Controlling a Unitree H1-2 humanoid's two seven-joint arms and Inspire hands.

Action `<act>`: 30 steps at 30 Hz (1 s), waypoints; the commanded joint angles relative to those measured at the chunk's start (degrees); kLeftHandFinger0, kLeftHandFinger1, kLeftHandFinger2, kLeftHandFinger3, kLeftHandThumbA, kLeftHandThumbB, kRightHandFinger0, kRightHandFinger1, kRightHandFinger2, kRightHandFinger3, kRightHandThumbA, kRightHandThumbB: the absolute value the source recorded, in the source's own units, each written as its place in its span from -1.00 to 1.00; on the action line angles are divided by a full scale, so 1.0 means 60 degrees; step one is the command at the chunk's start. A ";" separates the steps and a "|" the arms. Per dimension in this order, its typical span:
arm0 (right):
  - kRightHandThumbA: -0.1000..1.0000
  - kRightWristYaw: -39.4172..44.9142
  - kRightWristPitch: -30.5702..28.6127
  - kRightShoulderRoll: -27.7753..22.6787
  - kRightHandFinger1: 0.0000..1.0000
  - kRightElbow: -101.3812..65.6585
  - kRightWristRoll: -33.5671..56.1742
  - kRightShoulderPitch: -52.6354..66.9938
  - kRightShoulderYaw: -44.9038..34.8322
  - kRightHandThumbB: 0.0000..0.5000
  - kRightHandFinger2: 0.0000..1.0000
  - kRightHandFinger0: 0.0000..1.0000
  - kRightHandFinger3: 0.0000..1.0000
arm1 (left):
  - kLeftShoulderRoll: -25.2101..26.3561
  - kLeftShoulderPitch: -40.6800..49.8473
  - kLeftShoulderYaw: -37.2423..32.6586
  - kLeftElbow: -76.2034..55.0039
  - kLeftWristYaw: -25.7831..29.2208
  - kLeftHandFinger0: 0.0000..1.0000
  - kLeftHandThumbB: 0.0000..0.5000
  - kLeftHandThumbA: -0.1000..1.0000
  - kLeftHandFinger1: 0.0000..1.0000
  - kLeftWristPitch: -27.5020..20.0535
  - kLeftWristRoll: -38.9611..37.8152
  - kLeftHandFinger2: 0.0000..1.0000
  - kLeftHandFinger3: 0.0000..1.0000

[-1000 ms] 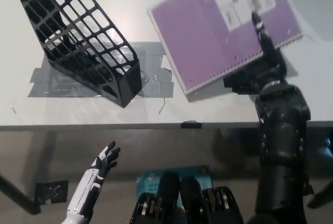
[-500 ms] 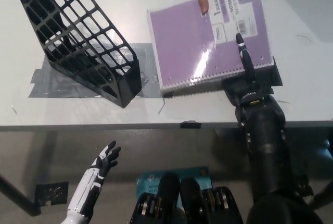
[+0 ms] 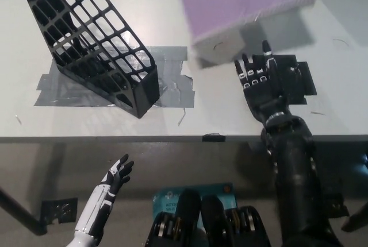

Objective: A shelf with a book inside it is placed on the center of the desk infront of the robot. The robot uses its right hand to grab the book, take it out and hand it to a person.

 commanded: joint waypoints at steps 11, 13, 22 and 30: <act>1.00 0.1973 0.0949 -0.0526 1.00 -1.1207 -0.1591 0.3755 0.4172 0.77 1.00 1.00 1.00 | 0.0133 -0.0389 0.0132 -0.0222 -0.0074 1.00 0.30 1.00 1.00 -0.0144 -0.0083 1.00 1.00; 1.00 0.2392 0.0299 -0.0775 1.00 -1.2079 -0.2472 0.4882 0.4675 0.76 1.00 1.00 1.00 | 0.0146 -0.0374 0.0152 -0.0207 -0.0081 1.00 0.31 1.00 1.00 -0.0124 -0.0121 1.00 1.00; 1.00 0.2887 -0.1332 -0.1436 1.00 -1.1658 -0.4037 0.7561 0.5392 0.79 1.00 1.00 1.00 | 0.0196 -0.0270 0.0161 -0.0090 -0.0050 1.00 0.23 1.00 1.00 -0.0152 -0.0038 1.00 1.00; 1.00 0.2502 -0.2649 -0.2188 1.00 -0.9215 -0.5548 0.8698 0.6387 0.25 1.00 1.00 1.00 | 0.0127 -0.0123 0.0213 0.0059 -0.0002 1.00 0.15 1.00 1.00 -0.0283 -0.0138 1.00 1.00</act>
